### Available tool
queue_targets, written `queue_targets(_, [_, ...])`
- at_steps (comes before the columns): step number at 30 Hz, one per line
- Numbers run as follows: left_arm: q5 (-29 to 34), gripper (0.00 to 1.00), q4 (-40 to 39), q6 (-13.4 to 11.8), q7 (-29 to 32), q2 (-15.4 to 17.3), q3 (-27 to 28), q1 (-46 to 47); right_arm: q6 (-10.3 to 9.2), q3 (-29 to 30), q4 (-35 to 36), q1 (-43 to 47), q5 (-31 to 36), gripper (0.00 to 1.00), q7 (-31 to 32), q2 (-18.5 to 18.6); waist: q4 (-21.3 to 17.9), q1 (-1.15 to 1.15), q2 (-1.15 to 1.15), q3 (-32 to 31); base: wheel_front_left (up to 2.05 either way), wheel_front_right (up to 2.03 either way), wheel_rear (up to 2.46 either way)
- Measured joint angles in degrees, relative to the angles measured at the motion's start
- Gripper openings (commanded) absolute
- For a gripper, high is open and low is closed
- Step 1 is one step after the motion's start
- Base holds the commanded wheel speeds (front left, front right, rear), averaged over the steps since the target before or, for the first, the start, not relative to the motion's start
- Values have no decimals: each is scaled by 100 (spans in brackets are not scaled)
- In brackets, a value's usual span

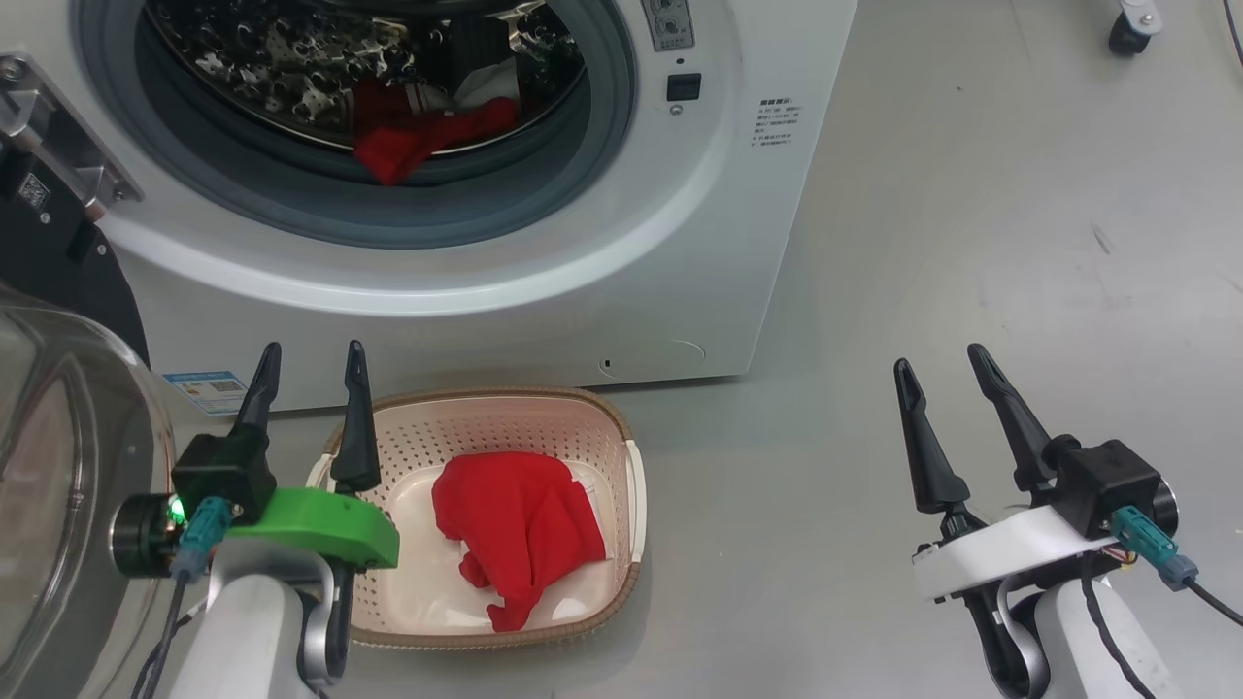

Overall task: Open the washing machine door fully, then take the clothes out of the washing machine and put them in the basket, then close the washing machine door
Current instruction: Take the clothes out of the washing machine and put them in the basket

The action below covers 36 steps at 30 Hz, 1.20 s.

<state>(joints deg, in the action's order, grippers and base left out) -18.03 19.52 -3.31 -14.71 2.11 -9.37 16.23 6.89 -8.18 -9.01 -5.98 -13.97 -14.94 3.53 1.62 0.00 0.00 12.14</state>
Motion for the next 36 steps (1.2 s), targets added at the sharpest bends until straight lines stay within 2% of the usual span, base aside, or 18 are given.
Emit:
queue_targets(6, [42, 100, -257, -99, 1, 2, -18, -514, -56, 54, 35, 204, 2, 100, 0, -10, 64, 0, 0, -209, 0, 0, 0])
queue_targets(16, [62, 100, -510, -123, 1, 11, -171, -1284, -152, 78, 105, 539, 10, 100, 0, -38, 119, 0, 0, -516, 0, 0, 0])
queue_targets(36, [249, 100, -1161, -222, 211, 44, -233, -1825, -210, -15, 207, 788, 7, 100, 0, -92, 59, 0, 0, -708, 0, 0, 0])
